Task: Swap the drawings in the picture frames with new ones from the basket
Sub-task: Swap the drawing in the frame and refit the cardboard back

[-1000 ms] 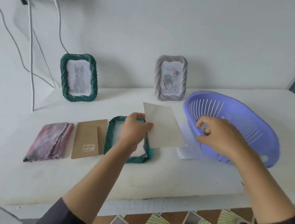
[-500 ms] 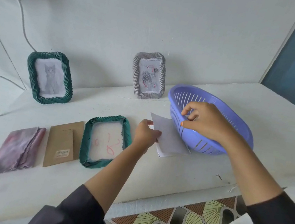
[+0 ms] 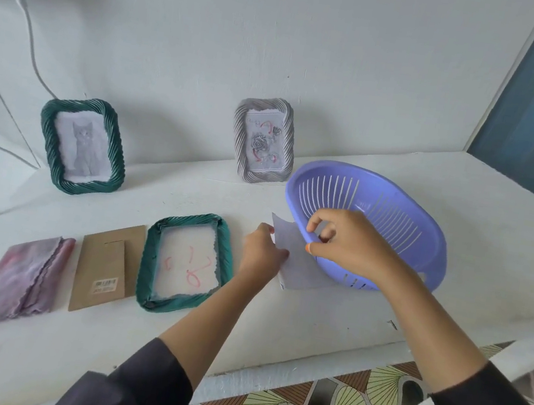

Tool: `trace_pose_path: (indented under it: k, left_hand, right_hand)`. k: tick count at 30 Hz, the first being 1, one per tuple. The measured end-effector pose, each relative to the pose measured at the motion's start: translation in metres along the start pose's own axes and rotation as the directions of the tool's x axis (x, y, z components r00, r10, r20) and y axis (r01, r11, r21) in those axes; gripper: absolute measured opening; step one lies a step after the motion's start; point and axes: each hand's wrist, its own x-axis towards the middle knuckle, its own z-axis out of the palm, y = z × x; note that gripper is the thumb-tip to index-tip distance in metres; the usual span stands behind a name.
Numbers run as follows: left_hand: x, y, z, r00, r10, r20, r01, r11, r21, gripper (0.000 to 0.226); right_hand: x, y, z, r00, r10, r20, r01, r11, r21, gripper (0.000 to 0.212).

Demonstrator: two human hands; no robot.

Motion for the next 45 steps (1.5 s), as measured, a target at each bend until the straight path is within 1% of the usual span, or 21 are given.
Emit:
trace_pose_path:
  k: [3,5,7,8,9,10,11,12,14,16,18,19,21,24,29,32,35,37,40,42,45]
  left_hand:
    - [-0.001,0.004,0.000,0.999,0.040,0.010,-0.041,0.992,0.118,0.037]
    - [-0.001,0.006,0.000,0.998,0.061,0.002,-0.060,0.972,0.227,0.037]
    - [-0.003,0.009,-0.001,0.998,0.059,-0.025,-0.044,0.915,0.402,0.044]
    - [-0.004,0.012,-0.002,0.997,0.055,-0.054,-0.021,0.869,0.495,0.048]
    - [-0.006,0.015,-0.004,0.992,0.079,-0.095,-0.014,0.834,0.552,0.052]
    - [-0.008,0.019,-0.007,0.983,0.131,-0.131,-0.036,0.830,0.557,0.052]
    - [-0.008,0.024,-0.009,0.969,0.188,-0.158,-0.086,0.862,0.500,0.050]
    - [-0.008,0.029,-0.012,0.958,0.234,-0.166,-0.150,0.903,0.403,0.048]
    - [-0.004,0.039,-0.017,0.951,0.281,-0.125,-0.251,0.945,0.210,0.045]
    - [0.002,0.045,-0.019,0.960,0.280,-0.009,-0.274,0.947,0.166,0.043]
    - [0.004,0.047,-0.022,0.963,0.254,0.096,-0.267,0.947,0.176,0.042]
    - [0.005,0.047,-0.022,0.961,0.250,0.116,-0.267,0.949,0.167,0.042]
    - [0.006,0.047,-0.023,0.958,0.261,0.115,-0.276,0.951,0.141,0.043]
    - [0.005,0.047,-0.023,0.957,0.274,0.095,-0.284,0.951,0.120,0.043]
    - [0.004,0.046,-0.021,0.957,0.279,0.077,-0.285,0.954,0.094,0.044]
    - [0.002,0.046,-0.022,0.958,0.276,0.079,-0.282,0.955,0.088,0.044]
    - [0.002,0.047,-0.022,0.958,0.276,0.082,-0.283,0.956,0.079,0.045]
    - [0.002,0.047,-0.022,0.957,0.278,0.083,-0.285,0.955,0.084,0.045]
    - [0.001,0.047,-0.022,0.957,0.275,0.087,-0.283,0.955,0.088,0.045]
    - [0.000,0.047,-0.022,0.957,0.277,0.087,-0.284,0.955,0.085,0.046]
    - [0.000,0.048,-0.023,0.958,0.268,0.099,-0.276,0.958,0.080,0.046]
  right_hand:
    - [-0.001,0.001,0.000,1.000,-0.013,-0.002,0.013,1.000,0.013,0.015]
    - [0.000,0.001,-0.002,0.999,-0.007,0.040,0.006,0.999,0.033,0.016]
    - [-0.001,0.003,-0.008,0.995,0.029,0.091,-0.038,0.995,0.096,0.020]
    - [0.001,0.005,-0.014,0.995,0.062,0.077,-0.071,0.989,0.132,0.022]
    - [0.003,0.009,-0.021,0.995,0.099,0.031,-0.103,0.984,0.147,0.022]
    - [0.009,0.015,-0.029,0.989,0.147,-0.030,-0.143,0.983,0.114,0.022]
    - [0.016,0.022,-0.038,0.976,0.203,-0.079,-0.201,0.979,0.031,0.024]
    - [0.022,0.029,-0.045,0.960,0.267,-0.090,-0.275,0.957,-0.089,0.027]
    - [0.031,0.038,-0.048,0.910,0.415,-0.023,-0.398,0.856,-0.331,0.039]
    - [0.037,0.041,-0.042,0.842,0.537,0.061,-0.452,0.761,-0.465,0.046]
    - [0.040,0.043,-0.033,0.797,0.591,0.124,-0.447,0.716,-0.537,0.043]
    - [0.040,0.044,-0.030,0.778,0.611,0.147,-0.447,0.702,-0.555,0.049]
    - [0.039,0.047,-0.025,0.734,0.657,0.173,-0.461,0.669,-0.583,0.065]
    - [0.039,0.052,-0.022,0.675,0.701,0.229,-0.472,0.650,-0.595,0.069]
    - [0.040,0.051,-0.024,0.665,0.705,0.249,-0.484,0.660,-0.575,0.064]
    - [0.042,0.055,-0.024,0.660,0.718,0.223,-0.498,0.639,-0.586,0.051]
    - [0.047,0.062,-0.022,0.686,0.709,0.164,-0.515,0.632,-0.579,0.048]
    - [0.048,0.062,-0.022,0.695,0.706,0.132,-0.529,0.627,-0.572,0.038]
    - [0.047,0.061,-0.023,0.705,0.704,0.086,-0.545,0.615,-0.570,0.033]
    - [0.047,0.062,-0.024,0.730,0.681,0.059,-0.543,0.630,-0.555,0.017]
    - [0.044,0.061,-0.024,0.746,0.666,0.016,-0.564,0.645,-0.516,0.020]
